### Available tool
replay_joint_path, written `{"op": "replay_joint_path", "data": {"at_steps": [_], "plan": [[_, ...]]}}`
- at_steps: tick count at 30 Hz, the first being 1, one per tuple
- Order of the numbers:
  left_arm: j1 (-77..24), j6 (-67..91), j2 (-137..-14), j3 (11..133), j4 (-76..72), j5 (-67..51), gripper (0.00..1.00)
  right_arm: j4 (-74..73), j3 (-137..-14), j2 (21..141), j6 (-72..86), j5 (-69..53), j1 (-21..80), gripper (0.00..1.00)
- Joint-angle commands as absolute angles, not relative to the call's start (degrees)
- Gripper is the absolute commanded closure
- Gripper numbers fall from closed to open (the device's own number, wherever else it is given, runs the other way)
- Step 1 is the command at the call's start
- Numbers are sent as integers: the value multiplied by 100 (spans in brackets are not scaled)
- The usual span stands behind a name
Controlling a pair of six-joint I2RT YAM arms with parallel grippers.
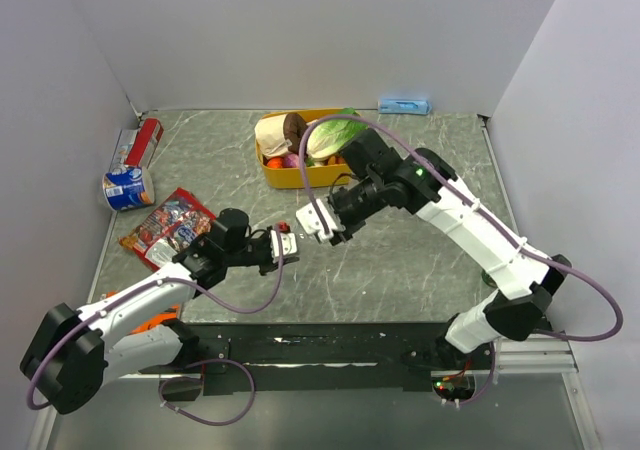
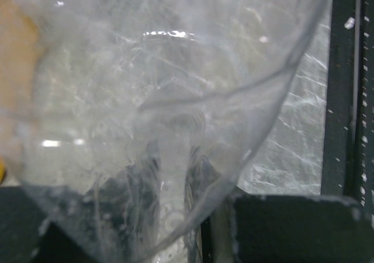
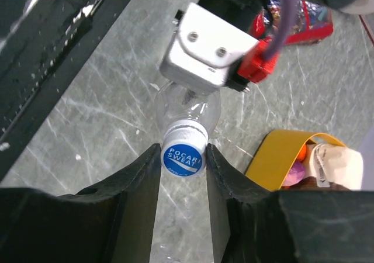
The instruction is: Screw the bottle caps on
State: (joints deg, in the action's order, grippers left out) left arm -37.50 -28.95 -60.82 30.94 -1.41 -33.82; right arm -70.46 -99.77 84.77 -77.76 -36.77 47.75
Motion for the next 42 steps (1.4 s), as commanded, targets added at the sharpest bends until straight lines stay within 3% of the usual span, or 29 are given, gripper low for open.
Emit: {"op": "replay_joint_path", "data": {"at_steps": [1,9,22,28,36,39,42], "plan": [[-3779,-2742,-5626,3103,-1203,-3288,99,-6873,-10432,8946,-6289,-4227,4509,70],[-3779,-2031,-5572,3129,-2047,-2471,99,-6478,-10696,9351,-4572,-4658,4386,73],[-3867,-1204,-5757,3612,-2532,-581,99,-5933,-11049,10353,-776,-3885,4254,87],[-3867,-581,-5783,3779,-2303,-202,99,-5590,-10855,10415,-54,-3639,4359,89],[-3858,150,-5756,3859,-2101,-536,99,-5660,-11338,10722,53,-3744,4395,87],[-3858,71,-5783,3710,-2188,-440,99,-5687,-11329,10714,53,-3779,4395,85],[-3867,62,-5818,3543,-2233,-466,99,-5722,-11425,10670,-280,-3718,4386,76]]}}
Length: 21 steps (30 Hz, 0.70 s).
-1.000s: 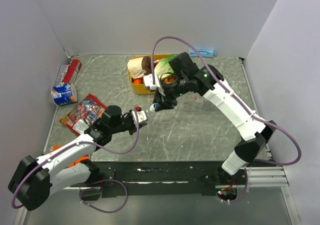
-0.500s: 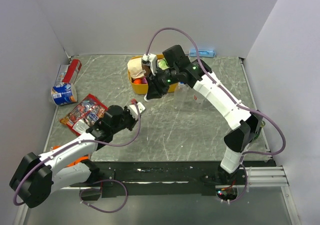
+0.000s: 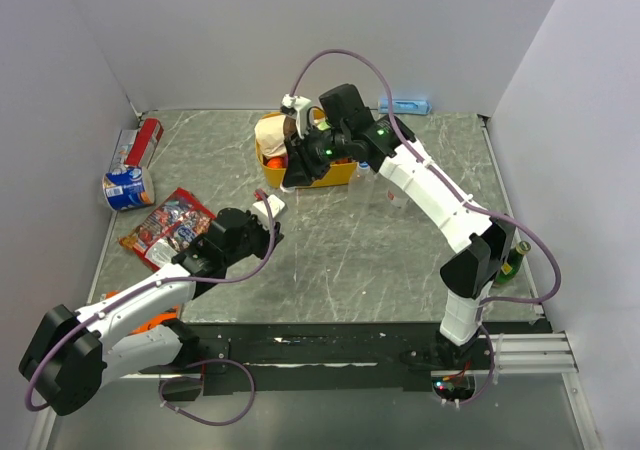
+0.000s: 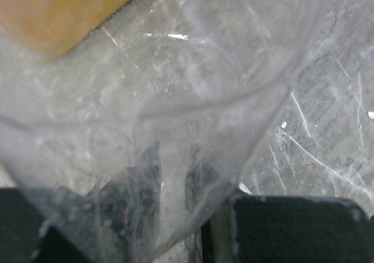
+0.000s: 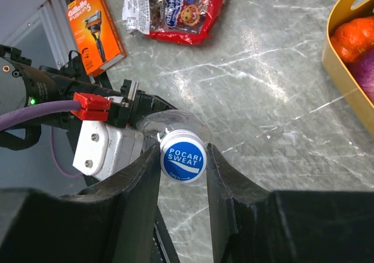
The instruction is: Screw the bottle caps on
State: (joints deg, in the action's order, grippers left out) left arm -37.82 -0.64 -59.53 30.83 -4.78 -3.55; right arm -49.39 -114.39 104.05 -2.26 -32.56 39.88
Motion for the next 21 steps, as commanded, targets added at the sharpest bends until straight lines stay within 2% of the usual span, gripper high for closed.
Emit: {"op": "replay_joint_path", "data": {"at_steps": [1,11,12,13,16,19,21], "plan": [[-3858,-130,-5844,3516,-2189,-492,99,-5739,-11478,10644,-333,-3700,4368,70],[-3867,-44,-6170,3410,-1293,-703,99,-6117,-12709,10294,-1063,-3858,3990,31],[-3858,-35,-6179,3401,-1292,-721,99,-6074,-12596,10179,-1072,-3876,3955,19],[-3858,200,-6196,3401,-1283,-747,99,-6038,-12464,10039,-1081,-3937,3929,3],[-3850,211,-6258,3428,-1204,-1018,99,-5985,-11718,9362,-1484,-4087,3885,0],[-3815,-478,-6232,3445,-985,-1806,99,-6178,-10988,8668,-2554,-4078,3701,0],[-3779,-930,-6118,3375,-853,-2134,99,-6196,-10489,8228,-3837,-3904,3656,0]]}}
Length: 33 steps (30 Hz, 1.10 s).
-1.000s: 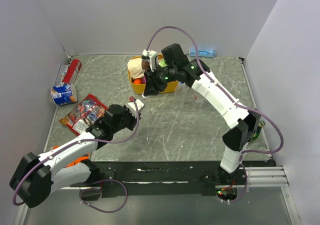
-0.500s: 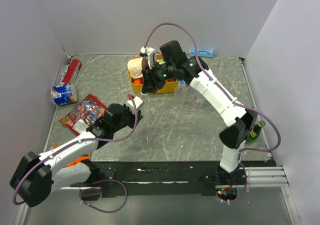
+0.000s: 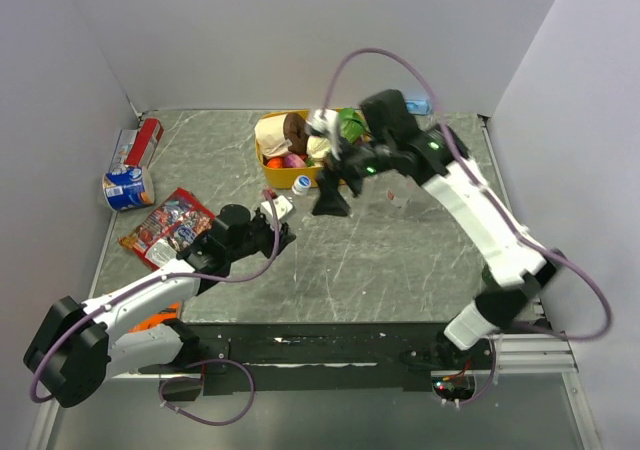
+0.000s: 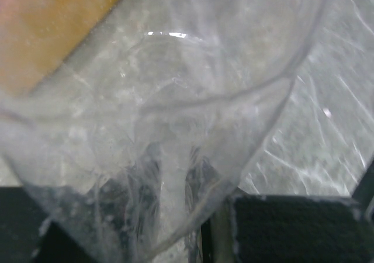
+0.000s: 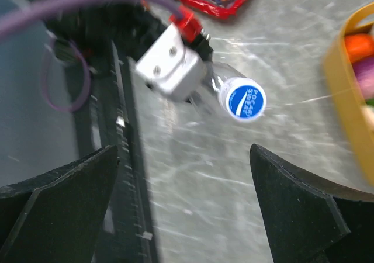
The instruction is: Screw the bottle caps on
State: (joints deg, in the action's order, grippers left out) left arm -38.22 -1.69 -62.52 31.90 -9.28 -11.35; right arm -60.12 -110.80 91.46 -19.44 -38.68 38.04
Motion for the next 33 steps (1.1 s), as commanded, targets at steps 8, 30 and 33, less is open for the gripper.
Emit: {"op": "replay_joint_path", "data": {"at_steps": [8,30,33], "plan": [[-3718,-2794,-5897,3304,-202,-3242,99,-5863,-9721,7971,-5801,-3515,3647,1],[-3718,-3120,-6038,3709,378,-3559,99,-7506,-10300,8182,-8728,-4034,4570,28],[-3718,-3181,-6038,3744,404,-3577,99,-7620,-10424,8288,-8771,-4043,4562,33]]}}
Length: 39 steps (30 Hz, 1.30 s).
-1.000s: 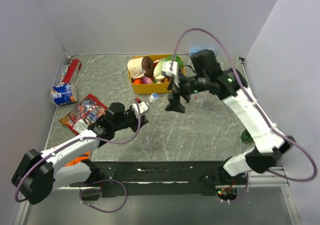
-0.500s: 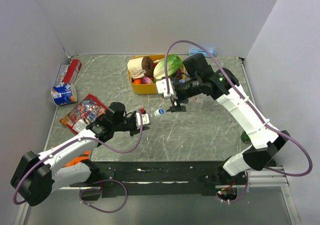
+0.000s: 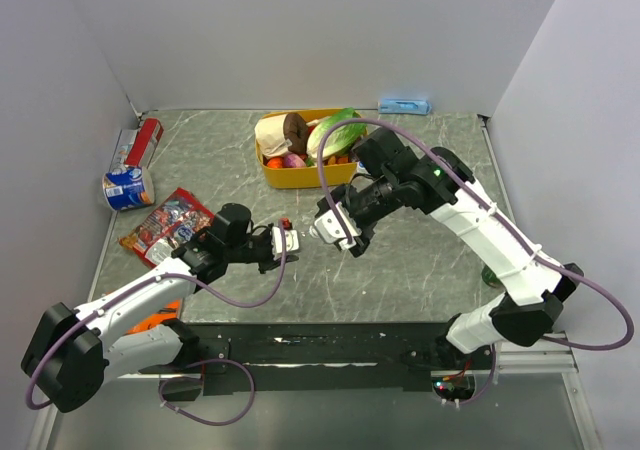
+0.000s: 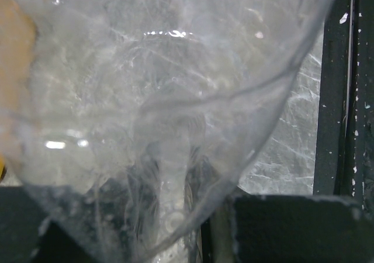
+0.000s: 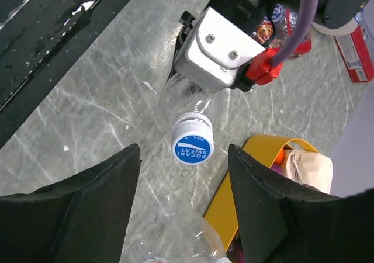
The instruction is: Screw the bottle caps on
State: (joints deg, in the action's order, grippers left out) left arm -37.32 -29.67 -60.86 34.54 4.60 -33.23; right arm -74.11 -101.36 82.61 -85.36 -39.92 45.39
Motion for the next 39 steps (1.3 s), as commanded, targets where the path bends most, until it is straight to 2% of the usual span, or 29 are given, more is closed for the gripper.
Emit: {"op": "replay_joint_path", "data": {"at_steps": [1,12,21,25,29,39], "plan": [[-3718,-3199,-6021,3744,396,-3577,99,-7638,-10433,8332,-8798,-4034,4570,33],[-3718,-3375,-6064,3850,448,-3612,99,-7471,-10424,8429,-8807,-4052,4579,41],[-3718,-3366,-6073,3876,387,-3525,99,-7269,-10477,8578,-8342,-4043,4579,58],[-3718,-3050,-5977,3788,35,-3121,99,-6988,-10547,8814,-6993,-4017,4579,64],[-3709,-2340,-5810,3604,-1060,-2358,99,-6716,-10766,9105,-5505,-3929,4562,72],[-3841,-1257,-5818,3717,-2153,-1126,99,-6337,-11574,10036,-2314,-3973,4157,76]]}}
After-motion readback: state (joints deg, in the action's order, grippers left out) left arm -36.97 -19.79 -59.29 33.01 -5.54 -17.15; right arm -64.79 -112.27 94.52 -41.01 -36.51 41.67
